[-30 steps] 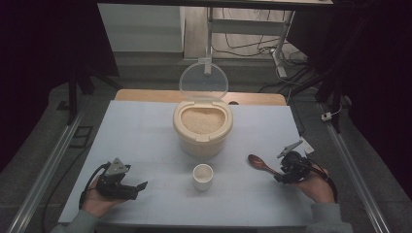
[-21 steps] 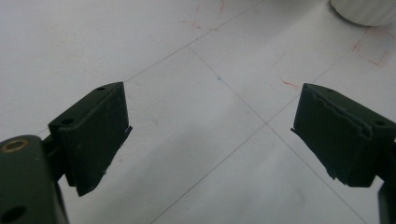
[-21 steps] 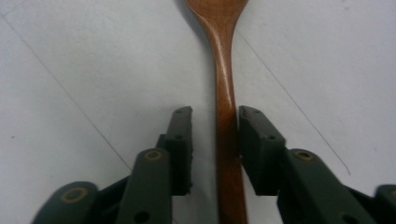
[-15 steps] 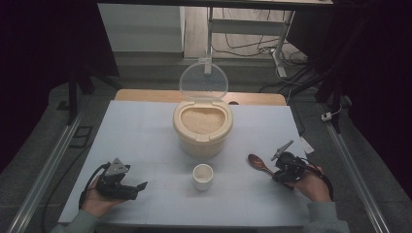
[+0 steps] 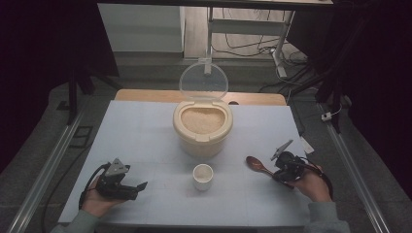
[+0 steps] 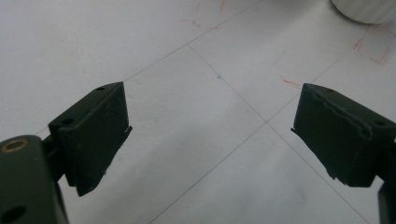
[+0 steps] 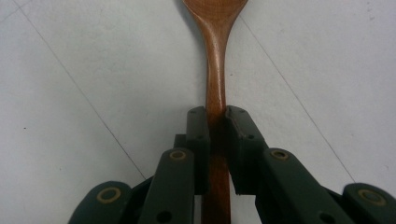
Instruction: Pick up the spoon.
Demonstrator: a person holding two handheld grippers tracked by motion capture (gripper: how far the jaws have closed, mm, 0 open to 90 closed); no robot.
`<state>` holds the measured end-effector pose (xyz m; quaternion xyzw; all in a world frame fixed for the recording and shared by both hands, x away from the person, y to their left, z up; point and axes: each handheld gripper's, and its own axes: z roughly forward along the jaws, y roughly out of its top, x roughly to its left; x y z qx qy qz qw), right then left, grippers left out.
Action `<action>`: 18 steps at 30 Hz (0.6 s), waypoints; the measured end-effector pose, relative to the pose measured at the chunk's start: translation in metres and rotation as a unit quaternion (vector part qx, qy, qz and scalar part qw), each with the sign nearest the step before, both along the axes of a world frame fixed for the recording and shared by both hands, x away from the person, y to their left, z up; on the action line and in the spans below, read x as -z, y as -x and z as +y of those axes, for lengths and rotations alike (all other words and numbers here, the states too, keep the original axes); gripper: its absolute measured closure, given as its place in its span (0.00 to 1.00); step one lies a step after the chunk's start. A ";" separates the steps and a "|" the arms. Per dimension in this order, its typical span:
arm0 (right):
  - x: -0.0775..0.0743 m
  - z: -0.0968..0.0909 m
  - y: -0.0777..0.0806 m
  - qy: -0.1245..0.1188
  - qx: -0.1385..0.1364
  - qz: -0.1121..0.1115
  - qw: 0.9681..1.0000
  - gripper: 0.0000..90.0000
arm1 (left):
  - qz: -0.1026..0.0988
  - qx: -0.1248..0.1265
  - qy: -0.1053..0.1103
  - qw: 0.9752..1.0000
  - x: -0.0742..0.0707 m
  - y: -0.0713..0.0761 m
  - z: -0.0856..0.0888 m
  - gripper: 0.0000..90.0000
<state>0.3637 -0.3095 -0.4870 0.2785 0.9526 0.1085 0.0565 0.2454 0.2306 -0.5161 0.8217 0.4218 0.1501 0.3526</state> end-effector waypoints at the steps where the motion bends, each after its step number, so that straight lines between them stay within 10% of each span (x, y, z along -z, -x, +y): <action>1: 0.000 -0.002 0.001 -0.008 0.000 -0.002 1.000 0.89 | 0.000 0.000 0.000 1.000 0.000 0.000 0.000 0.11; 18: -0.025 -0.006 0.011 -0.052 -0.004 -0.045 0.998 0.89 | 0.002 -0.001 -0.002 1.000 0.001 -0.001 0.001 0.11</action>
